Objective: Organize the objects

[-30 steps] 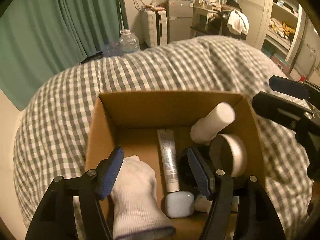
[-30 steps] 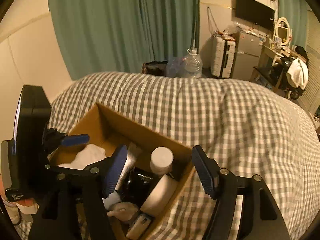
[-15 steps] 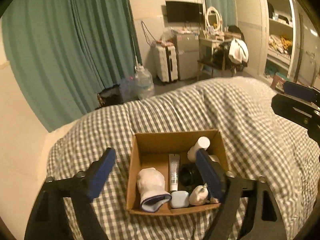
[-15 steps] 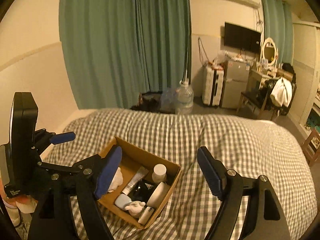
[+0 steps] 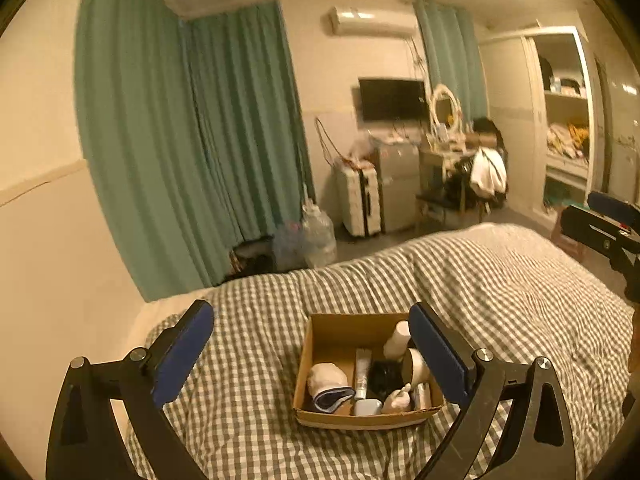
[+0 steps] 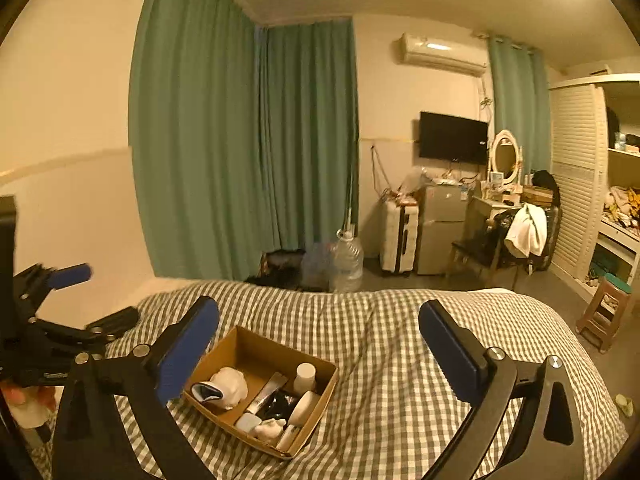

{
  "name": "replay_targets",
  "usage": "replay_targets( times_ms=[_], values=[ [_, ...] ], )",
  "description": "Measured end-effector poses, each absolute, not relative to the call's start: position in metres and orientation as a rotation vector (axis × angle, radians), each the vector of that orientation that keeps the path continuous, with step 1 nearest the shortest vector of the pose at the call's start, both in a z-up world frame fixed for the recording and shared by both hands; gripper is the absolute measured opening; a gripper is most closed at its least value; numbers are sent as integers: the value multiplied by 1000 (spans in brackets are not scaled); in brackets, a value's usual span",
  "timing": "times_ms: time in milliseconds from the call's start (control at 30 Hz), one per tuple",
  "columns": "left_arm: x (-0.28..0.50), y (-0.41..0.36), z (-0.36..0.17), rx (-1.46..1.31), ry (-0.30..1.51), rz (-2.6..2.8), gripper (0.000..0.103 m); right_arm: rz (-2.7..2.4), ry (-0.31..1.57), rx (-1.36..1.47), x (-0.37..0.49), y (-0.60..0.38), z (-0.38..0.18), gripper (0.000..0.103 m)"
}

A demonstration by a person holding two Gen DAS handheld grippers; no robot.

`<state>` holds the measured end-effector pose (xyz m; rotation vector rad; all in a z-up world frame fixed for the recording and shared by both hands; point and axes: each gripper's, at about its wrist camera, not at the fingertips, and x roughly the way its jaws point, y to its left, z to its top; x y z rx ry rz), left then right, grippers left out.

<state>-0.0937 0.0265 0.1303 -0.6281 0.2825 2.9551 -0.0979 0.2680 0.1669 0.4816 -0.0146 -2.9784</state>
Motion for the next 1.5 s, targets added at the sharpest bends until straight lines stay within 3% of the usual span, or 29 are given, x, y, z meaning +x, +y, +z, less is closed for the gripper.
replay_targets(
  times_ms=[433,600,867,1067,1500],
  values=[
    [-30,7,85,-448,86,3101,103,-2974,-60,379,-49,274,119,103],
    [-13,8,54,-354,119,3135,103,-2967,27,409,-49,253,77,103],
    [-18,0,17,-456,151,3131,103,-3006,32,417,-43,240,39,103],
    [-18,-3,12,-485,111,3112,103,-3002,96,437,-47,230,31,103],
    [-24,-6,6,-551,68,3094,103,-2999,24,488,-51,239,21,103]
  ],
)
